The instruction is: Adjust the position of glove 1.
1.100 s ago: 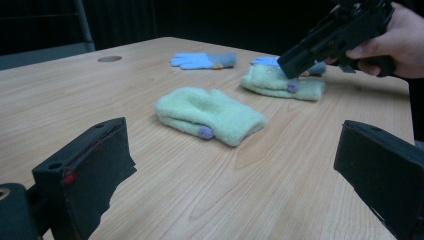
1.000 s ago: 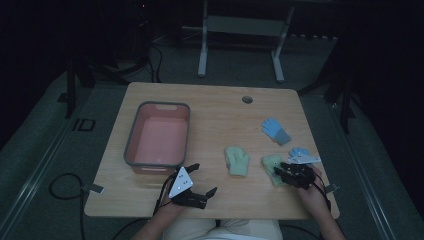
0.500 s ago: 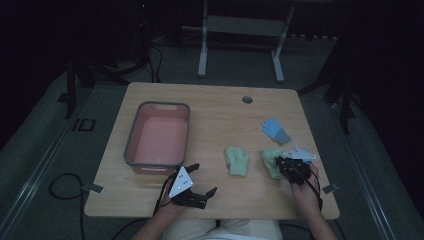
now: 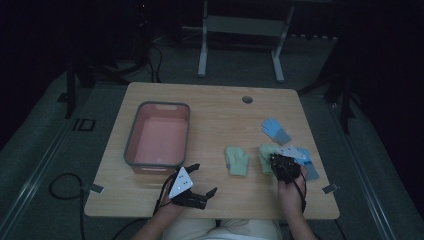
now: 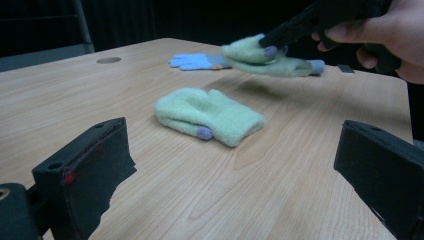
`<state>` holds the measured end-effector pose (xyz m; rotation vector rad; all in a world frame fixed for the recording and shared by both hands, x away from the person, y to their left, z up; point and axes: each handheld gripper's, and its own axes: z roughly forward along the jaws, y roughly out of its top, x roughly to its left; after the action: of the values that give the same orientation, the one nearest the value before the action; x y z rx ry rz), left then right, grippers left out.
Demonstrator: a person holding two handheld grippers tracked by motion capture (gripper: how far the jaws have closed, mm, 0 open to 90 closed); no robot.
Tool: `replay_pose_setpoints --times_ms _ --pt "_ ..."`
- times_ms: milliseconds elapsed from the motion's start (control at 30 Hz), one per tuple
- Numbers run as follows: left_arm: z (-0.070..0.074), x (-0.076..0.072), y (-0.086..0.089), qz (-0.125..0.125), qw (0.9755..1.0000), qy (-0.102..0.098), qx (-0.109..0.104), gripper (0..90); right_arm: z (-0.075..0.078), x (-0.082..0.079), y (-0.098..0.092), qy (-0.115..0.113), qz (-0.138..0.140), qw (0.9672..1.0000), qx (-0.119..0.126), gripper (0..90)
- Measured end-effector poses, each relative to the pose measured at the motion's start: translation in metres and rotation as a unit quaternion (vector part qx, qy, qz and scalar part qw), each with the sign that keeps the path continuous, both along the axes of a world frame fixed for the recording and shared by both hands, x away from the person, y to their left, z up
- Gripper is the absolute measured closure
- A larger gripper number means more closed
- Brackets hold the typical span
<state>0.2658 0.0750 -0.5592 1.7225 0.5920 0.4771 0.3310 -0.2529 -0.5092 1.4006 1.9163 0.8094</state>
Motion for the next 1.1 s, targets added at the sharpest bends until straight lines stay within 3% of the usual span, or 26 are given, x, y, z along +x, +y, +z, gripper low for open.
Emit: replay_pose_setpoints --times_ms 200,767,933,1000,1100 --pt "0.000 0.000 0.000 -0.001 1.0000 0.001 -0.001 1.6 -0.008 0.005 -0.003 0.019 -0.012 0.9995 0.022 86.9" --pt "0.000 0.000 0.000 -0.002 1.0000 0.001 0.001 1.6 -0.035 0.015 -0.008 0.050 -0.021 0.9982 0.025 85.2" --pt "0.000 -0.001 -0.001 -0.002 1.0000 -0.001 0.003 1.6 -0.035 0.015 -0.011 0.056 -0.012 0.9977 0.035 80.5" --pt "0.000 0.000 0.000 -0.002 1.0000 0.000 0.001 1.6 -0.031 0.016 -0.014 0.061 0.000 0.9973 0.041 74.2" --pt "0.000 0.000 -0.001 -0.002 1.0000 0.000 0.003 1.6 -0.023 0.015 -0.018 0.069 0.019 0.9964 0.047 71.9"
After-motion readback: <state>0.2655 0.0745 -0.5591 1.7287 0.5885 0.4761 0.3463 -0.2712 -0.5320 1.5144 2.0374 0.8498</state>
